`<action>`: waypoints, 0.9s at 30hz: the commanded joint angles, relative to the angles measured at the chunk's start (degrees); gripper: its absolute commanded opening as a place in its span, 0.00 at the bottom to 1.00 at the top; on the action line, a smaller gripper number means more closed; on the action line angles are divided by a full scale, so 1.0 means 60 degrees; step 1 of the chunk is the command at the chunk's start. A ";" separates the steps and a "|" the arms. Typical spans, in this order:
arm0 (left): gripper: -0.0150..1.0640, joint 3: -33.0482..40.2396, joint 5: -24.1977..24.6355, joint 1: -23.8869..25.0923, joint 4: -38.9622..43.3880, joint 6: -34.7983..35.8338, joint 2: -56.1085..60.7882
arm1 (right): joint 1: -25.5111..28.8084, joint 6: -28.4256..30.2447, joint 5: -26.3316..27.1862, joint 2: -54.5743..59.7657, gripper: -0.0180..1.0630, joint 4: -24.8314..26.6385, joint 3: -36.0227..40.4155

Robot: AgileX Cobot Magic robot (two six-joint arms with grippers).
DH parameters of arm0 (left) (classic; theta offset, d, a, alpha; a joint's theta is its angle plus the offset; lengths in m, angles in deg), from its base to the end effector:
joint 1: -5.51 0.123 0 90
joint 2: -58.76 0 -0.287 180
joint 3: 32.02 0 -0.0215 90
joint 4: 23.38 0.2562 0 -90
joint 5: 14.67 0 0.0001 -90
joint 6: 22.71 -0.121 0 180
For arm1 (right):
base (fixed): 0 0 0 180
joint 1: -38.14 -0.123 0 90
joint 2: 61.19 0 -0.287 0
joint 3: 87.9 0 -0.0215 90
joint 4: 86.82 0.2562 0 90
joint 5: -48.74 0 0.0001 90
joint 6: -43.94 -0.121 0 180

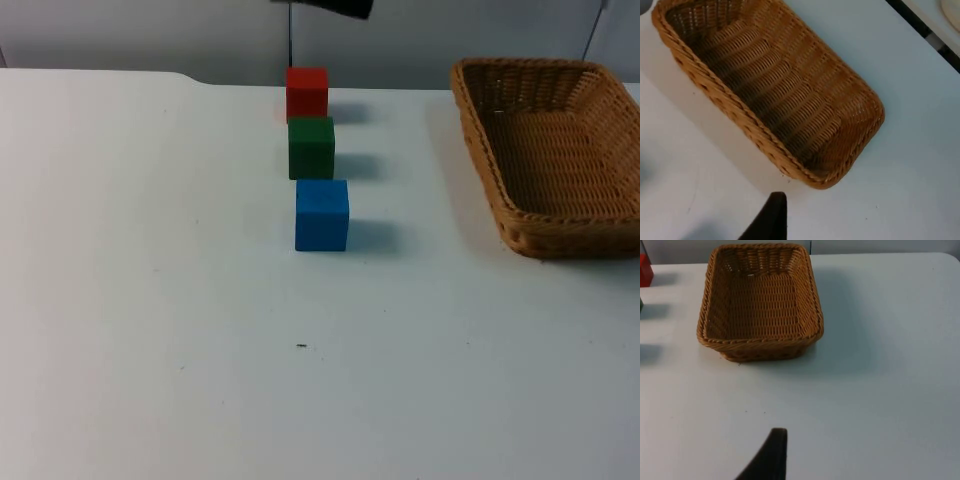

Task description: Pick up the basket with the left hand and place the blue cube into the basket with the right hand.

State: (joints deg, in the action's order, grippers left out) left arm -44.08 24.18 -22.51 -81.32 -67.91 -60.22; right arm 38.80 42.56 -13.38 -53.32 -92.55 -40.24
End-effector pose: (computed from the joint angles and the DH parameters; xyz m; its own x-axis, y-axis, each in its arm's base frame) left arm 0.3836 -0.2771 0.2541 -0.6442 0.2426 -0.7254 0.6936 0.5851 -0.4202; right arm 0.0215 -0.0109 0.2692 -0.4641 -0.0174 -0.8856 0.0792 0.9950 -0.0610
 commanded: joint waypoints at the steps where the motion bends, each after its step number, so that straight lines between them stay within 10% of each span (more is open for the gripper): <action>1: 0.99 -0.0698 0.0018 -0.0242 0.0317 0.0544 -0.0674 | 0.0048 -0.0008 0.0085 -0.0023 0.98 -0.0078 0.0087; 27: 0.99 -0.8591 0.1577 -0.1414 0.3853 0.5661 -0.7109 | 0.0048 -0.0026 0.0085 -0.0023 0.98 -0.0078 0.0087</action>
State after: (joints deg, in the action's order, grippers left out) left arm -93.04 33.64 -30.32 -59.71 -35.88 -101.41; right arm 38.80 42.44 -13.38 -53.32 -92.67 -40.24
